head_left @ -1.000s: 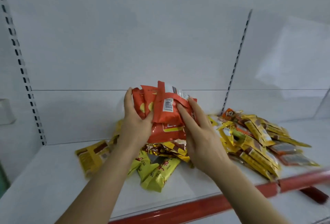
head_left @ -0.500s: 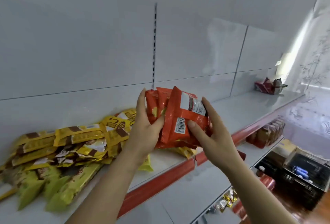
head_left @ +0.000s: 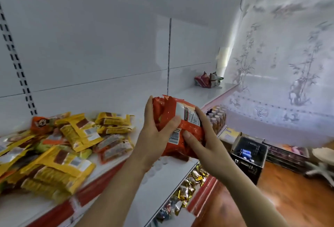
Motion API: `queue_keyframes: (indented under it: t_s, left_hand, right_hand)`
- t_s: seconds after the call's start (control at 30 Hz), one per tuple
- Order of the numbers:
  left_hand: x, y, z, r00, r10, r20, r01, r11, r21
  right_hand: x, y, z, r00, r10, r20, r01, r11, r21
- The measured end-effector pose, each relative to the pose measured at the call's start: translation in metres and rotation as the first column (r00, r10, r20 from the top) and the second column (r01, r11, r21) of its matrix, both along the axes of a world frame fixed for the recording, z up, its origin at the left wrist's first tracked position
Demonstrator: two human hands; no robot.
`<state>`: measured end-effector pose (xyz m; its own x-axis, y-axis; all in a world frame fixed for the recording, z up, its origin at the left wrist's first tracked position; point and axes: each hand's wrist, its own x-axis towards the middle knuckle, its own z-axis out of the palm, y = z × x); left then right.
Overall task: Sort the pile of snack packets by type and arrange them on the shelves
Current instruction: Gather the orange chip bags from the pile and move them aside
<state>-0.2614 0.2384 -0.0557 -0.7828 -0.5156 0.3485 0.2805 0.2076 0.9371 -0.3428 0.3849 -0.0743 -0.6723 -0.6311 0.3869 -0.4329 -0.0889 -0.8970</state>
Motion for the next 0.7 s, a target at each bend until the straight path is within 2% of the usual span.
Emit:
queue_keyframes:
  t_s: [0.2,0.33,0.53,0.7]
  left_hand:
    - [-0.114,0.024,-0.008,0.994,-0.097,0.051,0.097,0.995,0.008]
    - [-0.197,0.032,-0.011,0.983,-0.183,0.028,0.181,0.983,0.039]
    - [-0.325,0.044,-0.009,0.954,-0.295,0.041,0.292,0.954,0.074]
    - [-0.424,0.062,-0.019,0.931,-0.345,0.122,0.342,0.939,0.043]
  right_hand:
    - [-0.094,0.032,-0.01,0.989,-0.149,-0.019,0.149,0.989,0.016]
    - [-0.17,0.045,-0.012,0.975,-0.212,-0.065,0.213,0.977,0.003]
    - [-0.279,0.058,-0.009,0.905,-0.393,-0.163,0.4,0.916,0.015]
    - [-0.363,0.079,-0.023,0.881,-0.457,-0.126,0.46,0.888,-0.001]
